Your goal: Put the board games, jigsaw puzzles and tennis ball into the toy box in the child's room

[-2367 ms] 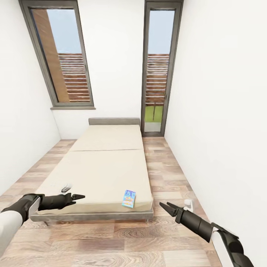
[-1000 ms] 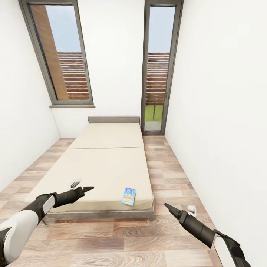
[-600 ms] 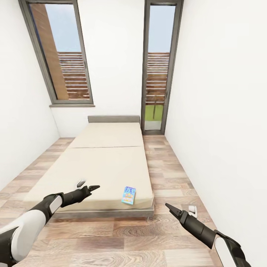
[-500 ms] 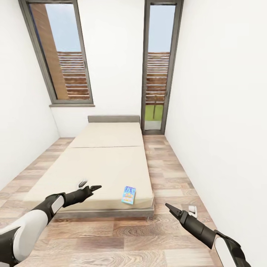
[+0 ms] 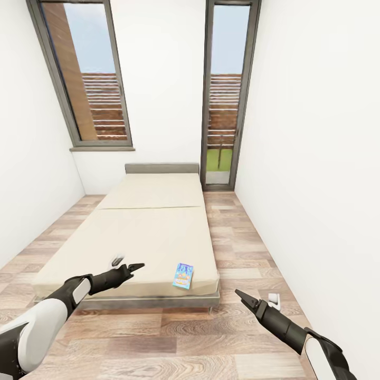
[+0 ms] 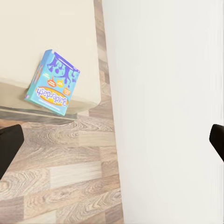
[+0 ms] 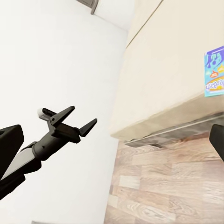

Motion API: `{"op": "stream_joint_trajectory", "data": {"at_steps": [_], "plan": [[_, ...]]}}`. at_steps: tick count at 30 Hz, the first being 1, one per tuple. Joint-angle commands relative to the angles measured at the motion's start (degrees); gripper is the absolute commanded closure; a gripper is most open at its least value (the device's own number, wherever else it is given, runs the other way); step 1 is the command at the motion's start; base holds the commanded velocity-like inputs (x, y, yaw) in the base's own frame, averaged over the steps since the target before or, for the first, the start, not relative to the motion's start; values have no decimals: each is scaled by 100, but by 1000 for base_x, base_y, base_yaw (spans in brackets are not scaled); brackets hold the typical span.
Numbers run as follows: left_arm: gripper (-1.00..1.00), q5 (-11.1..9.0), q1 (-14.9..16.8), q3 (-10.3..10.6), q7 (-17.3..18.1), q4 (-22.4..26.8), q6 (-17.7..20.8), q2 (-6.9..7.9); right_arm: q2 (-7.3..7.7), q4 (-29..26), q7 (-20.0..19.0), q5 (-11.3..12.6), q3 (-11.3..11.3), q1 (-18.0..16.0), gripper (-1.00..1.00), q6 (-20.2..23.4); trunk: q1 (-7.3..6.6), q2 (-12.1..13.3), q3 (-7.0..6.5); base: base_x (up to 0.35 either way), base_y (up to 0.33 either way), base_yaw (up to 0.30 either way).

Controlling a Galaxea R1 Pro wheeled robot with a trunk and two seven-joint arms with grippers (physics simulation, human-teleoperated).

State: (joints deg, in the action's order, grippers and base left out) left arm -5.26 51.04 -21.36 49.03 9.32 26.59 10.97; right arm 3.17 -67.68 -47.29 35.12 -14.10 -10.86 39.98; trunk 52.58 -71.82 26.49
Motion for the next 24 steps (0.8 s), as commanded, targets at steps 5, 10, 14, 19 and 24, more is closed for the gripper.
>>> {"op": "stream_joint_trajectory", "data": {"at_steps": [5,10,14,19,24], "plan": [[-100,-54,3,22,148,0,63,9,-1,0,36,22,-5,-4,-100,36,0,-4,6,0,0,0],[-100,-54,3,25,259,-6,97,-11,-1,0,124,27,-10,-4,-100,36,0,-4,6,0,0,0],[-100,-57,3,16,253,-96,174,-126,-6,2,167,29,-10,-4,-100,36,0,-4,6,0,0,0],[-100,-95,1,6,249,-213,197,-271,-6,30,181,30,-10,-4,-100,32,0,-4,6,0,0,0],[-100,-142,-17,3,246,-284,193,-390,-3,56,184,30,-12,-4,-100,30,0,-4,6,0,0,0]]}}
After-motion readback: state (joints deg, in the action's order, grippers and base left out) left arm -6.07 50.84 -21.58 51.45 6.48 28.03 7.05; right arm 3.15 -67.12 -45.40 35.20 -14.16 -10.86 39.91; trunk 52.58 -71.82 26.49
